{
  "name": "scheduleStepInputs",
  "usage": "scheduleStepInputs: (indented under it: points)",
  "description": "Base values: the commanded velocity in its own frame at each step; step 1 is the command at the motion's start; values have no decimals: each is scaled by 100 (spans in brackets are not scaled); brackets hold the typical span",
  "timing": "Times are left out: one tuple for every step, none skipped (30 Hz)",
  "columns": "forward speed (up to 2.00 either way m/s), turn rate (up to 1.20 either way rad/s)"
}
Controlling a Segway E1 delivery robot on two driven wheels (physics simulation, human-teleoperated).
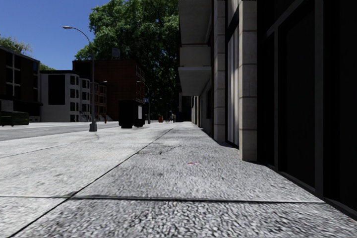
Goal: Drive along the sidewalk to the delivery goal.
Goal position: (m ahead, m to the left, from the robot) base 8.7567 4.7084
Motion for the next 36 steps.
scheduleStepInputs:
  points:
    - [200, 0]
    - [200, 0]
    - [200, 0]
    - [200, 0]
    - [200, 0]
    - [200, 0]
    - [200, 0]
    - [200, 0]
    - [200, 3]
    - [200, 3]
    - [200, 13]
    - [200, 22]
    - [200, 33]
    - [200, 33]
    - [200, 42]
    - [200, 48]
    - [200, 50]
    - [200, 51]
    - [200, 51]
    - [200, 51]
    - [200, 51]
    - [200, 51]
    - [200, 51]
    - [200, 51]
    - [200, 51]
    - [200, 51]
    - [200, 51]
    - [200, 51]
    - [200, 51]
    - [200, 51]
    - [200, 51]
    - [200, 51]
    - [200, 51]
    - [200, 51]
    - [200, 51]
    - [200, 51]
